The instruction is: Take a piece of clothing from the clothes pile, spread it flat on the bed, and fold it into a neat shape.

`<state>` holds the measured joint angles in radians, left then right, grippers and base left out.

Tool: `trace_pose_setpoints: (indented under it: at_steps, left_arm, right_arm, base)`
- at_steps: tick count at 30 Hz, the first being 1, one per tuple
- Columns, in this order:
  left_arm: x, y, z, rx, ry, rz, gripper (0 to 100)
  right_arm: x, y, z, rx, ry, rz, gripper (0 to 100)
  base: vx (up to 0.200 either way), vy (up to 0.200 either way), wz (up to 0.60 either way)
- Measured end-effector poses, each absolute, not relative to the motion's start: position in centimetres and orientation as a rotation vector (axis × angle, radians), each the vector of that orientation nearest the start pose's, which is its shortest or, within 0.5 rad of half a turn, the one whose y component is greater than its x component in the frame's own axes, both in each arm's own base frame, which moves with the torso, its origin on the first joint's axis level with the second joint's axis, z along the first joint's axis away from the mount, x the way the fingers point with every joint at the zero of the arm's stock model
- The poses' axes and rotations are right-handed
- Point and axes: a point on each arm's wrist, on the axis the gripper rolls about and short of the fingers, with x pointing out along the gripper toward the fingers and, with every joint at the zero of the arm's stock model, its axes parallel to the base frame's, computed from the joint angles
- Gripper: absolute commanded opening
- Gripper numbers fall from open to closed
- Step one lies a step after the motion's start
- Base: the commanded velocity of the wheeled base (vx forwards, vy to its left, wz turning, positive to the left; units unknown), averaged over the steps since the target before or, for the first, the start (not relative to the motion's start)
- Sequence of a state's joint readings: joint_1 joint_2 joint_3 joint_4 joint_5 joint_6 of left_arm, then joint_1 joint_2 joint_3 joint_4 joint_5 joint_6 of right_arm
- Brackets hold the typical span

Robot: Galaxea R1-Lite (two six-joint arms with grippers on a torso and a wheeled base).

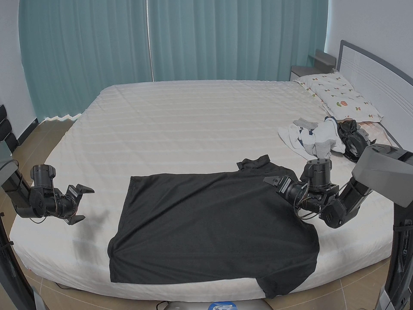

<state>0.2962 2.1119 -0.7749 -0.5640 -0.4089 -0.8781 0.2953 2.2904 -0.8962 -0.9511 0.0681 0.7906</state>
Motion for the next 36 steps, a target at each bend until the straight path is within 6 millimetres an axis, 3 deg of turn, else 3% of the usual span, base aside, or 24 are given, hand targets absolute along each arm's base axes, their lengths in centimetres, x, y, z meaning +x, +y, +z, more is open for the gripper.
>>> trace_pose_setpoints:
  at_steps: [11, 22, 28, 36]
  left_arm:
    - [32.7, 8.9, 3.3, -1.099, 0.745, 0.225, 100]
    - [33.0, 7.5, 3.1, -1.067, 0.757, 0.234, 100]
    - [33.1, 6.9, 2.9, -1.053, 0.768, 0.239, 100]
    - [32.8, 6.5, 2.5, -1.048, 0.788, 0.245, 100]
  right_arm:
    - [43.9, 12.8, 3.0, 0.698, 0.474, 0.097, 100]
    - [49.9, 12.1, 2.8, 0.593, 0.441, 0.045, 100]
    - [52.3, 12.0, 1.7, 0.589, 0.453, 0.011, 100]
    - [53.5, 12.1, -1.7, 0.623, 0.504, -0.018, 100]
  base:
    - [0.000, 0.000, 0.00]
    - [0.000, 0.000, 0.00]
    - [0.000, 0.000, 0.00]
    - [0.000, 0.000, 0.00]
